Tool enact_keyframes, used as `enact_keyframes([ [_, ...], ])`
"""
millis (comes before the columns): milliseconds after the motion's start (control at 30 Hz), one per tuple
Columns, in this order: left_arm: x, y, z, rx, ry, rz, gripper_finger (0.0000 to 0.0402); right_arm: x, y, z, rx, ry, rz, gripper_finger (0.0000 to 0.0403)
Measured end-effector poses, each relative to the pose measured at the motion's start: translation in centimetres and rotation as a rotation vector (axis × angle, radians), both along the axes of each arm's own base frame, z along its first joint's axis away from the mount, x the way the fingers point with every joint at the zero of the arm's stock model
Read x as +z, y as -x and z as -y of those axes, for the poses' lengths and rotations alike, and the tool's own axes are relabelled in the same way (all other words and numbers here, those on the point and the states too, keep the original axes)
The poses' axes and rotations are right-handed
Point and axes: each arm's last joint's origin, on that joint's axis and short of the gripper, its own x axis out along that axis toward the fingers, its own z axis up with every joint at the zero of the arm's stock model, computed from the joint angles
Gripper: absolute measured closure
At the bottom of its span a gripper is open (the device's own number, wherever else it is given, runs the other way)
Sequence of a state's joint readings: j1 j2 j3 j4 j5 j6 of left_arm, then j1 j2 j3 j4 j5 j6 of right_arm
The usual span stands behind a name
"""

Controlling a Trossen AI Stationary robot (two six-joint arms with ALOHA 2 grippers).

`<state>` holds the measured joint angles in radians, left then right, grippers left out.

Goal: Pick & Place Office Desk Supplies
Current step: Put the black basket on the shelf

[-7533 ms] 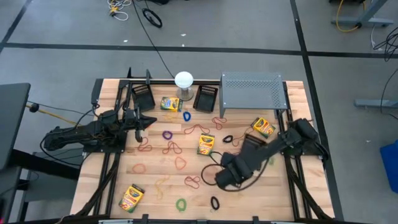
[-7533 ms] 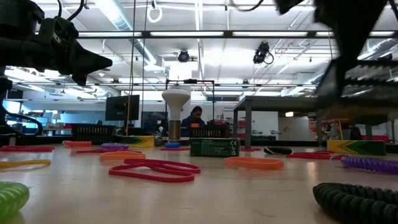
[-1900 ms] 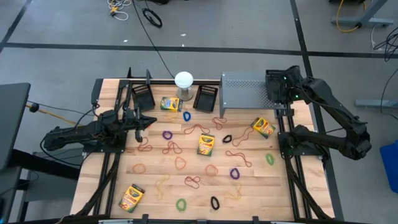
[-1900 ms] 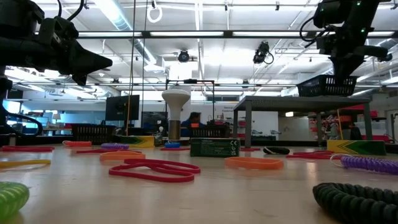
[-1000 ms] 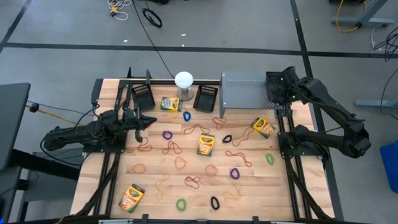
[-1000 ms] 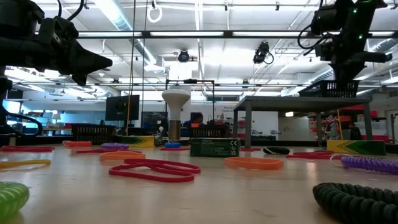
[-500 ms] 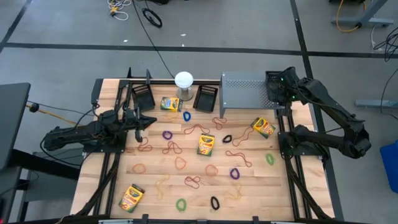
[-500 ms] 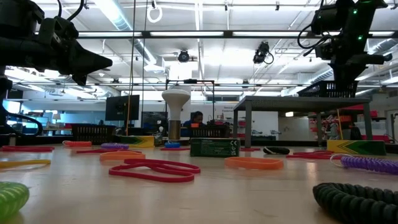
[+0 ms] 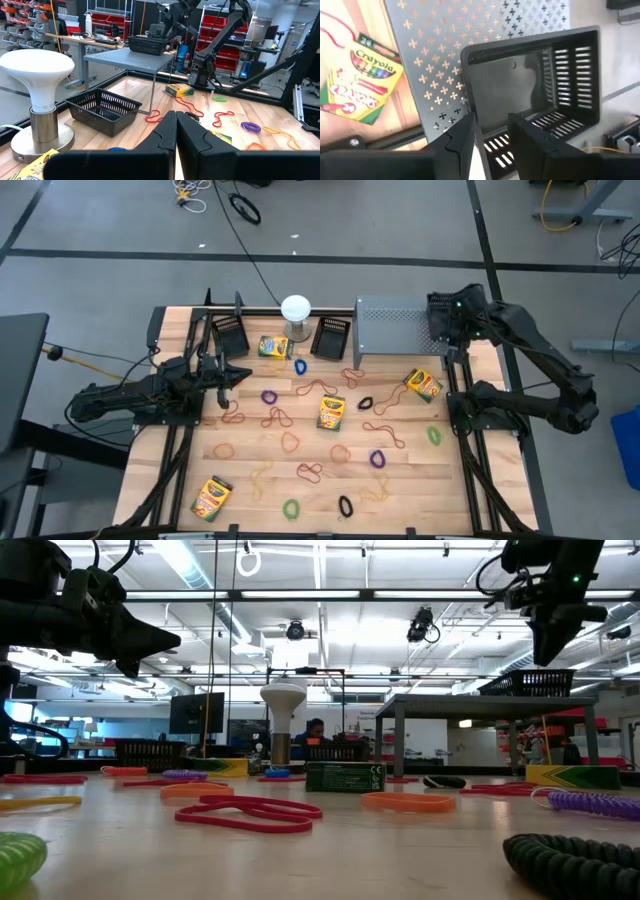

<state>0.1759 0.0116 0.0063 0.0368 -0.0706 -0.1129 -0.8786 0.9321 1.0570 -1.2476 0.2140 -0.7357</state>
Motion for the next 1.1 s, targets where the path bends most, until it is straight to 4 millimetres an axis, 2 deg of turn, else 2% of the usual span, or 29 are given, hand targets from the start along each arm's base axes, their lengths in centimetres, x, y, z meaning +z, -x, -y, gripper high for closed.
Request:
enact_keyframes([
  [133, 0.0, 0.0, 0.0, 0.000, 0.000, 0.000, 0.0394, 1.0, -0.2, 0.0, -0.125, 0.008, 0.099, 0.0279],
  [233, 0.0, 0.0, 0.0, 0.000, 0.000, 0.000, 0.0394, 1.8, -0.4, 0.2, -0.225, 0.031, 0.183, 0.0296],
  [333, 0.0, 0.0, 0.0, 0.000, 0.000, 0.000, 0.0394, 1.8, -1.1, 1.1, -0.363, 0.040, 0.264, 0.0332],
  [467, 0.0, 0.0, 0.0, 0.000, 0.000, 0.000, 0.0394, 0.3, -2.7, 3.5, -0.534, 0.022, 0.270, 0.0392],
  [567, 0.0, 0.0, 0.0, 0.000, 0.000, 0.000, 0.0394, -0.3, -4.2, 5.2, -0.575, -0.001, 0.314, 0.0389],
  [733, 0.0, 0.0, 0.0, 0.000, 0.000, 0.000, 0.0394, 0.3, -6.0, 7.4, -0.591, 0.042, 0.401, 0.0398],
  [800, 0.0, 0.0, 0.0, 0.000, 0.000, 0.000, 0.0394, 0.1, -6.4, 8.2, -0.603, 0.043, 0.395, 0.0396],
  [967, 0.0, 0.0, 0.0, 0.000, 0.000, 0.001, 0.0394, -1.8, -7.0, 9.9, -0.652, 0.003, 0.320, 0.0399],
  [1100, 0.0, 0.0, 0.0, 0.000, 0.000, 0.001, 0.0394, -1.9, -7.1, 10.3, -0.672, 0.042, 0.318, 0.0399],
])
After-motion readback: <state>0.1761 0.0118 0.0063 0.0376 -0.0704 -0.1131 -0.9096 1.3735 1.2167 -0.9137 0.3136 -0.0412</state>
